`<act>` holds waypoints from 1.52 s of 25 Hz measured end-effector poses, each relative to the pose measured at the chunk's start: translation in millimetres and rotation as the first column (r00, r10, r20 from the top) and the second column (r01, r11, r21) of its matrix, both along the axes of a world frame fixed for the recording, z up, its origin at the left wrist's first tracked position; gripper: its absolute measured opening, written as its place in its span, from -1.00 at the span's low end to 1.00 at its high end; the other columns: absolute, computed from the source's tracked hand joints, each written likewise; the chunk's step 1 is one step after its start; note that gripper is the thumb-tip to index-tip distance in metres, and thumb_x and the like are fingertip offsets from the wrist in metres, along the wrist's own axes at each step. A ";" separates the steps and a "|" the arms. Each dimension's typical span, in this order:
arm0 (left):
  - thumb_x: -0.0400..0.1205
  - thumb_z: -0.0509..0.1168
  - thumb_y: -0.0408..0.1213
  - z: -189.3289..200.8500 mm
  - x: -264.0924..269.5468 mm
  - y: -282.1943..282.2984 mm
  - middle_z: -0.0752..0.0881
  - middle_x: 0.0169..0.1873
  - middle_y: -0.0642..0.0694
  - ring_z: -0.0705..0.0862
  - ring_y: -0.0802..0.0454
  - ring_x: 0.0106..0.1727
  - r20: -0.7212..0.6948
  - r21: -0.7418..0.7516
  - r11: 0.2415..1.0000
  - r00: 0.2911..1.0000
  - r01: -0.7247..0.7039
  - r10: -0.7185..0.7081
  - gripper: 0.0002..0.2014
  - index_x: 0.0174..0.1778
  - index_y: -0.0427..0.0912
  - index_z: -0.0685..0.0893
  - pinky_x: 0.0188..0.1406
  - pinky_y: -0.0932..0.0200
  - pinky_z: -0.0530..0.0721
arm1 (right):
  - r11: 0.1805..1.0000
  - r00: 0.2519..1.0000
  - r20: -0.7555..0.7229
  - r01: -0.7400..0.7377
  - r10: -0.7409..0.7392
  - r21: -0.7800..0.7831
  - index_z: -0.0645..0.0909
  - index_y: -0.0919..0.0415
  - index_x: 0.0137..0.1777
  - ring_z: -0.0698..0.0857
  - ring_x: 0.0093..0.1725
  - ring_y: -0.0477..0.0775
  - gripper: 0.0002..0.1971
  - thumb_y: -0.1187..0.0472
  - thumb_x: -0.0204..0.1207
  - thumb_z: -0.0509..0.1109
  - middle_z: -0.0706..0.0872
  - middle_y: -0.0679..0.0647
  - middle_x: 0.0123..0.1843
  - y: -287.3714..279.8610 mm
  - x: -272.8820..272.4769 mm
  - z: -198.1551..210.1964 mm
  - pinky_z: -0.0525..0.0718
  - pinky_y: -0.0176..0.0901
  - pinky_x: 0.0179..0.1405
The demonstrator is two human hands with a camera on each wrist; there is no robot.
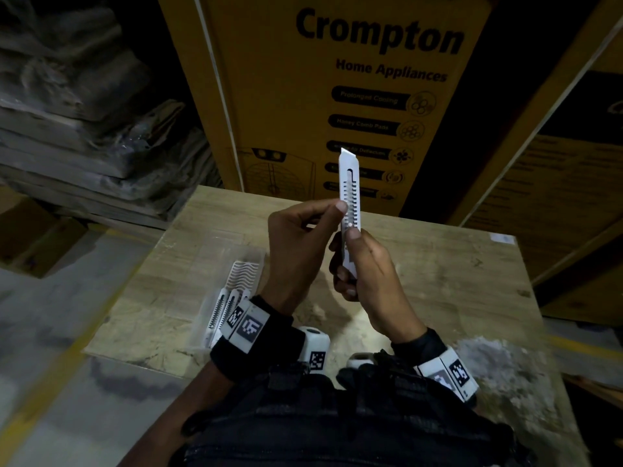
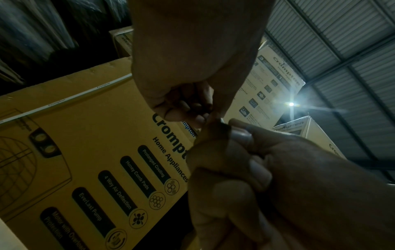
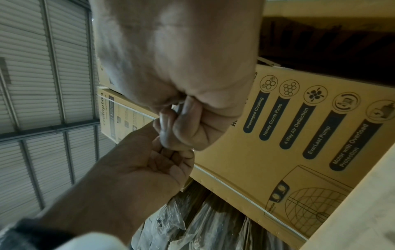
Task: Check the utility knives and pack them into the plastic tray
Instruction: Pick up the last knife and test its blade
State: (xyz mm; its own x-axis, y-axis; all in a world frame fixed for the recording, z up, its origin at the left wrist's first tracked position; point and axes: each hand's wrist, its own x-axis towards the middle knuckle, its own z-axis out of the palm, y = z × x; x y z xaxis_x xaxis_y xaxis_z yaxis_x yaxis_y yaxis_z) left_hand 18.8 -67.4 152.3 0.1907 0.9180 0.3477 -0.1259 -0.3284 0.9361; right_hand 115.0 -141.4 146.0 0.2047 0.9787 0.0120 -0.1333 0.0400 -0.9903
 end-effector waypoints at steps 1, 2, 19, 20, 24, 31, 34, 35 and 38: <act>0.66 0.45 -0.40 0.7 -0.2 -0.3 0.88 -0.21 -0.13 0.75 0.22 -0.35 -0.003 0.004 1.000 1.000 -0.005 0.005 -0.86 0.06 -0.34 0.87 -0.39 0.32 0.61 | 1.000 1.000 0.024 0.005 -0.005 0.010 0.51 0.18 -0.09 0.39 -0.55 -0.15 -0.63 -0.01 0.83 0.05 0.51 -0.12 -0.48 -0.2 0.2 -0.6 0.32 -0.30 -0.58; 0.66 0.45 -0.40 1.5 -0.3 -0.7 0.88 -0.22 -0.12 0.75 0.25 -0.34 -0.001 0.007 1.000 1.000 -0.005 0.005 -0.87 0.05 -0.34 0.87 -0.38 0.36 0.60 | 1.000 0.999 0.047 0.009 -0.011 0.024 0.51 0.15 -0.09 0.40 -0.54 -0.15 -0.64 -0.01 0.84 0.05 0.51 -0.12 -0.47 -0.3 0.4 -1.1 0.33 -0.29 -0.57; 0.65 0.43 -0.49 6.5 -8.2 4.0 0.88 -0.11 -0.26 0.82 0.22 -0.22 0.092 0.034 0.999 0.996 -0.013 0.010 -0.87 0.05 -0.42 0.85 -0.32 0.33 0.71 | 0.994 0.995 -0.053 -0.083 0.086 0.065 0.54 0.26 0.20 0.45 -0.47 0.03 -0.68 0.06 0.84 0.05 0.49 0.16 -0.33 -1.0 -1.8 -4.1 0.28 -0.20 -0.53; 0.65 0.44 -0.49 5.2 -8.4 4.1 0.88 -0.12 -0.26 0.81 0.23 -0.23 0.085 0.029 0.999 0.996 -0.016 0.013 -0.88 0.04 -0.43 0.85 -0.33 0.31 0.70 | 0.995 0.995 -0.057 -0.079 0.082 0.054 0.55 0.24 0.17 0.44 -0.47 0.03 -0.69 0.05 0.84 0.05 0.47 0.17 -0.32 -1.4 -1.4 -5.2 0.28 -0.22 -0.54; 0.64 0.46 -0.48 1.3 -8.9 1.6 0.89 -0.16 -0.17 0.83 0.24 -0.24 0.073 0.002 1.000 0.997 -0.021 0.021 -0.90 0.00 -0.37 0.86 -0.34 0.32 0.71 | 0.997 0.988 -0.131 -0.083 0.082 -0.004 0.54 0.19 0.13 0.35 -0.48 -0.07 -0.72 0.06 0.84 0.06 0.45 0.06 -0.31 -1.3 -4.0 -8.5 0.29 -0.29 -0.53; 0.61 0.49 -0.41 -1.6 -13.7 4.8 0.90 -0.24 -0.07 0.86 0.15 -0.22 0.032 -0.071 0.997 0.999 0.023 -0.020 -0.94 -0.09 -0.26 0.89 -0.26 0.27 0.72 | 0.987 0.917 -0.389 -0.132 0.087 -0.093 0.53 0.13 0.17 0.23 -0.51 -0.15 -0.76 0.17 0.83 0.01 0.44 -0.04 -0.38 -3.2 -14.0 -8.5 0.12 -0.31 -0.58; 0.61 0.51 -0.37 -7.2 -11.6 5.4 0.90 -0.24 -0.08 0.86 0.12 -0.21 -0.008 -0.098 0.994 0.999 0.045 -0.046 -0.93 -0.11 -0.27 0.90 -0.19 0.22 0.73 | 0.989 0.906 -0.422 -0.087 0.030 -0.116 0.53 0.13 0.06 0.22 -0.53 -0.16 -0.73 0.21 0.81 -0.02 0.40 -0.02 -0.38 -8.4 -16.4 -10.5 0.10 -0.36 -0.60; 0.61 0.51 -0.36 -8.8 -10.9 5.7 0.90 -0.25 -0.07 0.85 0.15 -0.23 -0.022 -0.103 0.993 0.998 0.048 -0.051 -0.92 -0.11 -0.27 0.91 -0.20 0.26 0.70 | 0.990 0.906 -0.422 -0.067 0.010 -0.122 0.53 0.14 0.06 0.22 -0.54 -0.17 -0.73 0.22 0.81 -0.03 0.39 -0.02 -0.38 -10.0 -17.8 -11.5 0.07 -0.35 -0.59; 0.61 0.51 -0.37 -11.6 -14.5 4.9 0.90 -0.25 -0.05 0.83 0.22 -0.25 -0.040 -0.113 0.991 0.996 0.074 -0.079 -0.92 -0.11 -0.28 0.91 -0.23 0.36 0.66 | 0.991 0.894 -0.447 -0.031 -0.031 -0.132 0.52 0.15 0.07 0.22 -0.55 -0.17 -0.72 0.22 0.81 -0.03 0.40 0.00 -0.39 -13.7 -25.2 -14.5 0.04 -0.33 -0.58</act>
